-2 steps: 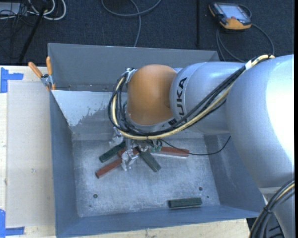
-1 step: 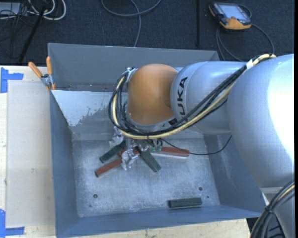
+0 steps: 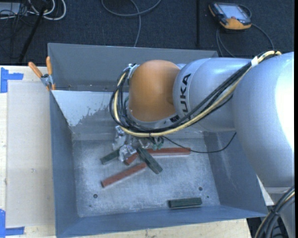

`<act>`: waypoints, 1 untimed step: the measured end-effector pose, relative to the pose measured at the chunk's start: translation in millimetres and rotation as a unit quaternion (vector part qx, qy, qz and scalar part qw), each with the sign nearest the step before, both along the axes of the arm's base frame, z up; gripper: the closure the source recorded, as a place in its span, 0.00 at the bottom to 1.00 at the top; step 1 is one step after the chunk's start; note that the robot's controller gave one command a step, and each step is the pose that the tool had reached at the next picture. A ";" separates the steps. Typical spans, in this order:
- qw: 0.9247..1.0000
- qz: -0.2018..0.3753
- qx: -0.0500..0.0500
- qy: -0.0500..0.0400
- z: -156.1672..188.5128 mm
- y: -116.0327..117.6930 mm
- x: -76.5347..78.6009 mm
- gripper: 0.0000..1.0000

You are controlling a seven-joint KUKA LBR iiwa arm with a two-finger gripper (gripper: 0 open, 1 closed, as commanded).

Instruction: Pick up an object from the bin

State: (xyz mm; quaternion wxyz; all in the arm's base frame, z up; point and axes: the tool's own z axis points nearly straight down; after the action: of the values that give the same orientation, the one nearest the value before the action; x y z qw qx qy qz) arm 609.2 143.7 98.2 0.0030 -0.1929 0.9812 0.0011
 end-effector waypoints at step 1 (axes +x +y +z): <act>1.000 0.000 -0.001 0.001 14.9 -0.3 -0.6 1.00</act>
Offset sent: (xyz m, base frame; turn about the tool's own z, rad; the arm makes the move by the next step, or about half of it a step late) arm 0.0000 0.0002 0.0705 0.0000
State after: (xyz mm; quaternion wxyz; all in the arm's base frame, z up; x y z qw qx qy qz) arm 608.6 143.4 113.1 0.0023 -0.1927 0.9813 0.0005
